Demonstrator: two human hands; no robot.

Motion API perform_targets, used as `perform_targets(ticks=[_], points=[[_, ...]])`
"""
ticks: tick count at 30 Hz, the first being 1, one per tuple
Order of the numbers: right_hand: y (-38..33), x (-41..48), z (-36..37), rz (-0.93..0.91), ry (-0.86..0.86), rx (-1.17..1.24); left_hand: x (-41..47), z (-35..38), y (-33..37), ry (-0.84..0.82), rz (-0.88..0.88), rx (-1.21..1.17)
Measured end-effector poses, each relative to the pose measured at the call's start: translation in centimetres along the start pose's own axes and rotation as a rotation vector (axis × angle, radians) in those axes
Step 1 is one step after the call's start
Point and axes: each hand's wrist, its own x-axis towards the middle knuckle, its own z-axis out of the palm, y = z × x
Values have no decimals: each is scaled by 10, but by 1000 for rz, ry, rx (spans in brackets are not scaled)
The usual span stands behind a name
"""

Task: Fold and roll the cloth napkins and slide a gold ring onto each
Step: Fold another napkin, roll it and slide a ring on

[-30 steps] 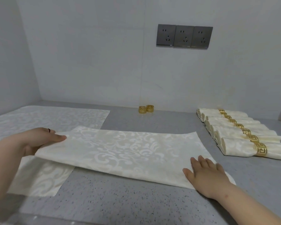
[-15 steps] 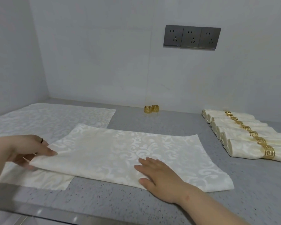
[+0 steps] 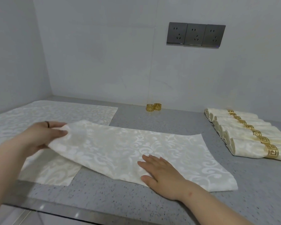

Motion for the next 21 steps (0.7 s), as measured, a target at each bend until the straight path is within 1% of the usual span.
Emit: perform_targets(ticks=[2,3,4,6,8,9,10,11,12,15,16,19,21], points=[[2,1,-2,13,11,78,-12,14,27,-25,141,46],[4,0,-3,32,28,165,-20,24,42,-40,216,65],[5,2,-6,72,49,305,-27,36,55,-45,291,78],[4,2,-17,194,104,705,-39,63,80,-36,443,137],[5,5,-32,277,179,1078,-53,94,98,-62,576,314],[7,8,-40,284,221,1247,-59,110,102,-98,637,417],[10,10,-48,282,252,1362,-64,126,104,-141,683,508],[13,11,-56,285,273,1413,-68,141,103,-192,707,576],[15,13,-61,298,276,1404,-71,154,101,-236,713,623],[17,16,-69,422,245,1226,-80,182,85,-280,748,700],[18,16,-69,449,223,1206,-80,187,79,-285,755,692],[25,14,-74,487,217,1278,-82,191,66,-294,719,605],[28,11,-76,495,222,1226,-86,192,59,-339,705,548]])
